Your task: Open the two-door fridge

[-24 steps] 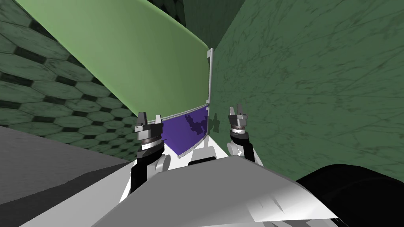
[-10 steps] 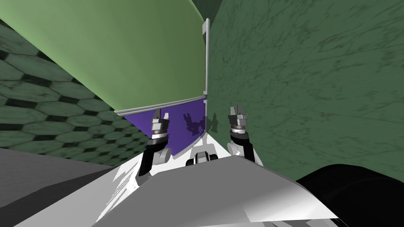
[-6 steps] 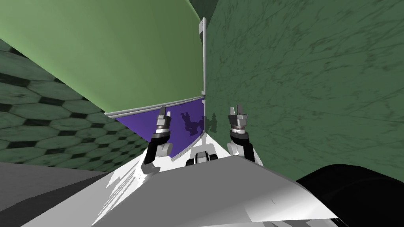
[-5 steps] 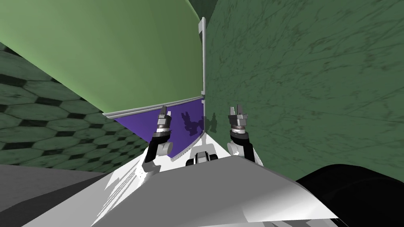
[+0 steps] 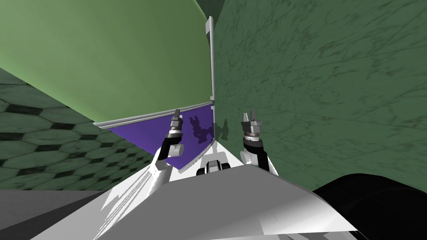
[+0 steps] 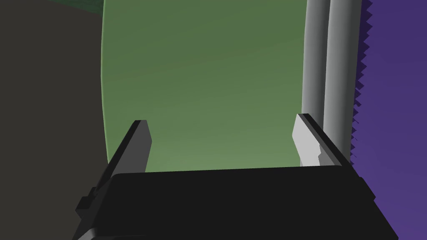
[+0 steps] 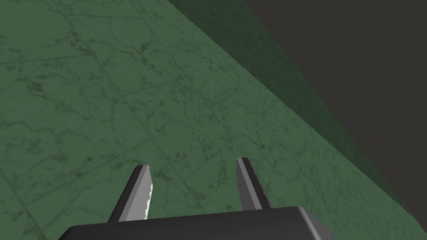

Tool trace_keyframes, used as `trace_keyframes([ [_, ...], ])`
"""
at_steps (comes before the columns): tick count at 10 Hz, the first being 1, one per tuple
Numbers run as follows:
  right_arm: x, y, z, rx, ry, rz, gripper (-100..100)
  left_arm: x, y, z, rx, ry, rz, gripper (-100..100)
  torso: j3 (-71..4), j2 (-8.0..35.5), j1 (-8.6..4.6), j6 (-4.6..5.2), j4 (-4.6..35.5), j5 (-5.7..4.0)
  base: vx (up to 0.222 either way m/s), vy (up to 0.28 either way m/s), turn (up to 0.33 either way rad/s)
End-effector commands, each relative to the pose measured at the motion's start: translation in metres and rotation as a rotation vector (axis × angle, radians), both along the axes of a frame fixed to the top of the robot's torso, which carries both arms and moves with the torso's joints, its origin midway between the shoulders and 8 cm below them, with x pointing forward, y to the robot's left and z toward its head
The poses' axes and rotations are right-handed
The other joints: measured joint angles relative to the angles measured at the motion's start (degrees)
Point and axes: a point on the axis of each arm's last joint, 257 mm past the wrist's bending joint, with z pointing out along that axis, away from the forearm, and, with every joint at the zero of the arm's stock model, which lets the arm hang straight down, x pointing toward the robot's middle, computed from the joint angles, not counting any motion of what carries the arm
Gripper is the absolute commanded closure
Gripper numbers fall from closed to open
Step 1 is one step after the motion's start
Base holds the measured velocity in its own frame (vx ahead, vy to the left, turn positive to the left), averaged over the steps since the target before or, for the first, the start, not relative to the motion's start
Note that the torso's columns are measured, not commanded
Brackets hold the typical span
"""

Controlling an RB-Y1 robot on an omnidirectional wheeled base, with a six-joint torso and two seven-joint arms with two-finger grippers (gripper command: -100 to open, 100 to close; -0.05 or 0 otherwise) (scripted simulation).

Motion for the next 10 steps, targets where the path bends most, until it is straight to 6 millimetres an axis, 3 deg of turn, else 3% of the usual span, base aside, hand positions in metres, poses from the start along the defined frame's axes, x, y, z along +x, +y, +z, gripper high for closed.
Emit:
trace_keyframes([
  [1,0.0,0.0,0.0,0.0,0.0,0.0,0,0.016,-0.002,0.004,0.022,0.013,0.016,-100,0.0,0.0,-0.01,0.02,0.0,0.0,0.012,-0.012,-0.048],
  [4,0.0,0.0,0.0,0.0,0.0,0.0,0,0.044,-0.001,0.002,0.06,0.059,0.051,-100,0.0,0.0,-0.02,0.0,0.0,-0.01,0.015,-0.015,-0.074],
  [9,0.0,0.0,0.0,0.0,0.0,0.0,0,0.072,-0.008,0.02,0.099,0.074,0.074,-100,0.0,0.0,-0.02,0.02,0.0,0.0,0.017,-0.015,-0.06],
  [10,0.0,0.0,0.0,0.0,0.0,0.0,0,0.087,-0.007,0.017,0.119,0.106,0.091,-100,0.0,0.0,-0.02,0.0,0.0,-0.01,0.019,-0.015,-0.087],
])
